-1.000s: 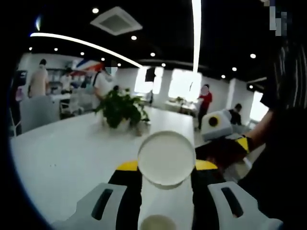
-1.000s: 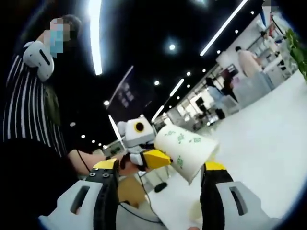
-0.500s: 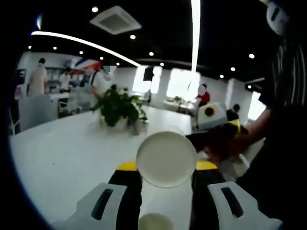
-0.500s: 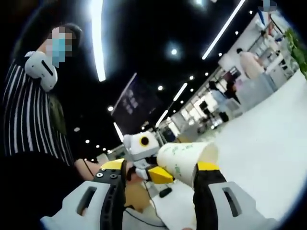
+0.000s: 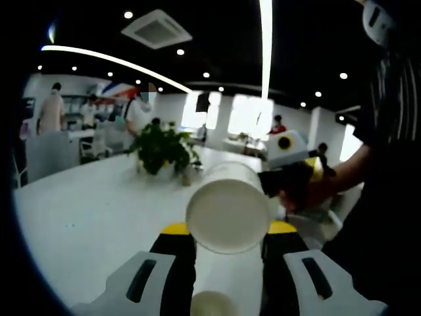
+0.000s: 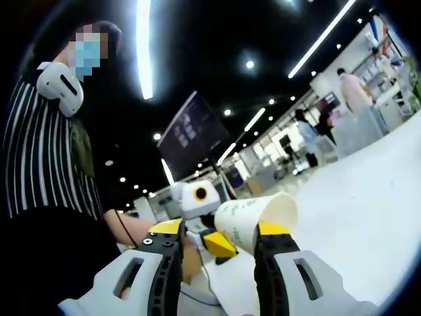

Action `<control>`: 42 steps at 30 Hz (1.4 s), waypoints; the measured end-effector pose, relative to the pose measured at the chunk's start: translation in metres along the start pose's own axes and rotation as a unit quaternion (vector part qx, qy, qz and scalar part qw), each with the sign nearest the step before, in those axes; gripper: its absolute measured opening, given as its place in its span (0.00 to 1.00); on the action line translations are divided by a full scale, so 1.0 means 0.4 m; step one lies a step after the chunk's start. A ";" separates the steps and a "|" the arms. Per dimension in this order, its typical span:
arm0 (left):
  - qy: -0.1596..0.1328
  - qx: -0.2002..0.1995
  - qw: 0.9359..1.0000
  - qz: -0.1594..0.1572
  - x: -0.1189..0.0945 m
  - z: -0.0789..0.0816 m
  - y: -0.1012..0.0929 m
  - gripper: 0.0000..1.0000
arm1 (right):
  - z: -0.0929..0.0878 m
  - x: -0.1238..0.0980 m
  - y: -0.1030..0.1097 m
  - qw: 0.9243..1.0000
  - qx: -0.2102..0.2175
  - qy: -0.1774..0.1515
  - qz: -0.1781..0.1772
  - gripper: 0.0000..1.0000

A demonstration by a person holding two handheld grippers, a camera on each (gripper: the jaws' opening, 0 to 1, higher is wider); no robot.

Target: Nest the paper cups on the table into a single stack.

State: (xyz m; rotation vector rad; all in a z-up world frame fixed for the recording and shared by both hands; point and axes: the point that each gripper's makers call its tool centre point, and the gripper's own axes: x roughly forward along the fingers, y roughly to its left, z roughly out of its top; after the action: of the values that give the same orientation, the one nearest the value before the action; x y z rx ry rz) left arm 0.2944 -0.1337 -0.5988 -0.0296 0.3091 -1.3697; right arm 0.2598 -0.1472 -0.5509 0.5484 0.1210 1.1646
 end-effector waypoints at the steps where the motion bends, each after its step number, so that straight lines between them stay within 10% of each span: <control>1: -0.001 0.000 1.000 -0.001 -0.001 0.001 -0.001 0.35 | 0.002 -0.001 0.001 1.000 -0.001 0.000 0.001 0.34; 5: 0.001 0.005 1.000 -0.003 -0.002 0.000 -0.003 0.32 | 0.008 -0.001 0.005 1.000 -0.011 0.001 0.009 0.24; 8: 0.008 0.056 0.998 -0.028 -0.013 -0.004 -0.021 0.01 | 0.009 -0.002 0.013 1.000 -0.011 0.003 0.021 0.16; 13: -0.003 0.052 0.998 -0.028 -0.003 0.005 -0.037 0.02 | 0.014 0.000 0.035 0.999 -0.029 0.004 0.039 0.00; 42: -0.007 0.020 1.000 -0.015 -0.016 -0.016 -0.019 0.08 | 0.009 -0.003 0.030 0.999 -0.025 0.023 0.031 0.00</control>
State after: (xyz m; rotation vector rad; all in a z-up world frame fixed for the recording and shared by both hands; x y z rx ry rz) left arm 0.2843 -0.1280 -0.6023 -0.0105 0.2695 -1.4046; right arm 0.2504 -0.1462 -0.5424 0.4847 0.1141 1.2387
